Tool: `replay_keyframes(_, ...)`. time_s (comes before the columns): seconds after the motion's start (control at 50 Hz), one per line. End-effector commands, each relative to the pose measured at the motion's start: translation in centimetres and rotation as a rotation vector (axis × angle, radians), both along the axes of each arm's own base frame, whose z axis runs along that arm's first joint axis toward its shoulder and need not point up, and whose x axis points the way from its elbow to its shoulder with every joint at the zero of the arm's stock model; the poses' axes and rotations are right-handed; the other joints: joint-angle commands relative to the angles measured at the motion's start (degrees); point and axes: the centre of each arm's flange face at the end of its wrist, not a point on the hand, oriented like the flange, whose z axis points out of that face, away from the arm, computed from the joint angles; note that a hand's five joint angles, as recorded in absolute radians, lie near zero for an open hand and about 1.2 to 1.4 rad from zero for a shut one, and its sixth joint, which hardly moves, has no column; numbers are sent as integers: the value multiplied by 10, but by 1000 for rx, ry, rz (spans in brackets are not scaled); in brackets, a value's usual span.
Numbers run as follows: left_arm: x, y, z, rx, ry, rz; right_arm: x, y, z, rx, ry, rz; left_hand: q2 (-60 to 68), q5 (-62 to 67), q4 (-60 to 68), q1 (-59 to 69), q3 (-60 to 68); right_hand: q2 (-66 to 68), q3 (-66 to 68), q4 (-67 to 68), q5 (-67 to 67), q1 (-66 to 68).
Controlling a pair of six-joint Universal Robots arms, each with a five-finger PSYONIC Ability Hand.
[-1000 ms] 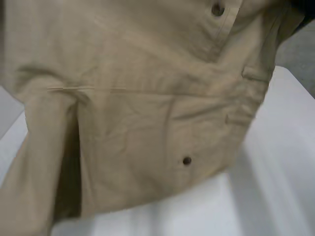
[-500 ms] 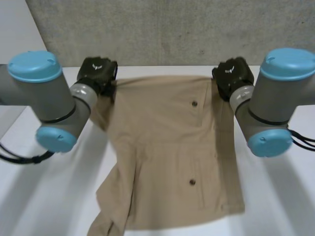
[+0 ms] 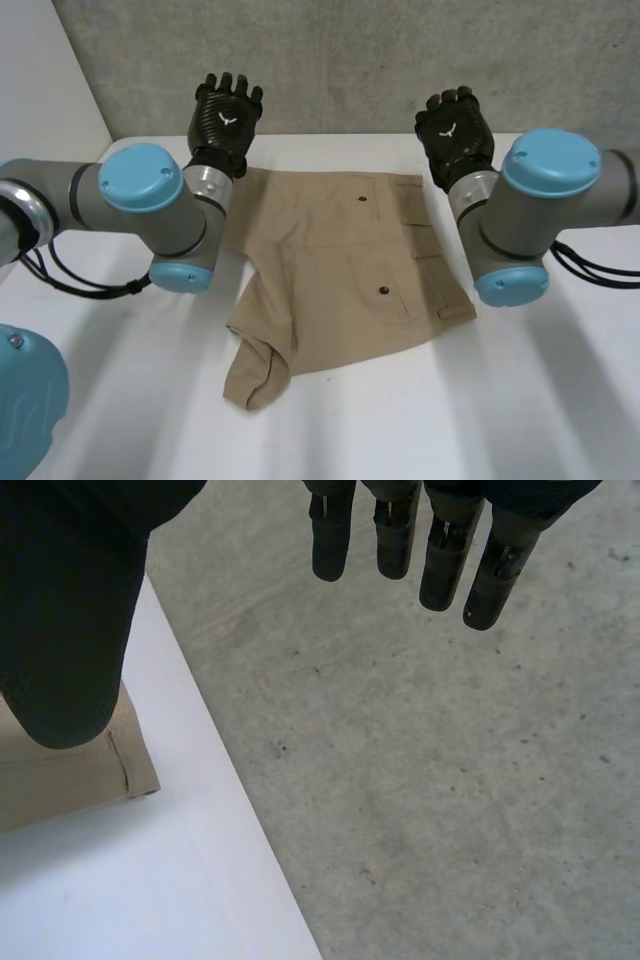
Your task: Fold the shorts.
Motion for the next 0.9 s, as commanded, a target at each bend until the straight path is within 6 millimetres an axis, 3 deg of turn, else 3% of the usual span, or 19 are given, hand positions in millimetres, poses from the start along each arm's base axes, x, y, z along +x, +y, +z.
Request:
replay_keyframes(0.02, 15, 42, 21, 58, -19, -9, -21, 38, 22, 116, -8, 26, -14, -26, -16, -13, -19, -25, -19, -32, -38, -15)
replay_keyframes(0.1, 15, 85, 29, 107, -40, -57, -33, 65, 16, 282, -5, 84, -14, -26, -16, -13, -19, -25, -19, -32, -38, -15)
replay_keyframes(0.12, 15, 105, 29, 144, -52, -81, -39, 76, 14, 359, -21, 105, -14, -26, -16, -13, -19, -25, -19, -32, -38, -15)
replay_keyframes(0.2, 18, 146, 19, 263, -51, -137, -50, 100, 4, 534, -72, 149, -14, -26, -16, -13, -19, -25, -19, -32, -38, -15)
replay_keyframes(0.3, 19, 183, 0, 417, 11, -196, -57, 120, -20, 669, -103, 192, -12, -24, -14, -11, -17, 122, 128, 115, 109, 132)
replay_keyframes(0.38, 17, 200, -17, 507, 40, -224, -61, 126, -35, 705, -115, 201, 0, -12, -2, 1, -6, 144, 150, 137, 131, 154)
replay_keyframes(0.5, 19, 200, -37, 556, 19, -198, -62, 126, -55, 705, -114, 197, 25, 13, 23, 26, 20, 162, 169, 155, 150, 172)
replay_keyframes(0.58, 22, 192, -43, 563, 17, -146, -64, 115, -74, 705, -111, 178, 47, 35, 45, 48, 42, 211, 217, 204, 198, 221)
replay_keyframes(0.72, 26, 179, -67, 600, -18, -72, -68, 108, -83, 719, -109, 156, 47, 35, 45, 48, 42, 214, 221, 208, 202, 224)
replay_keyframes(0.9, 72, 126, -72, 506, -219, 150, -71, 102, -83, 713, -114, 143, 34, 21, 32, 35, 28, 214, 221, 208, 202, 224)
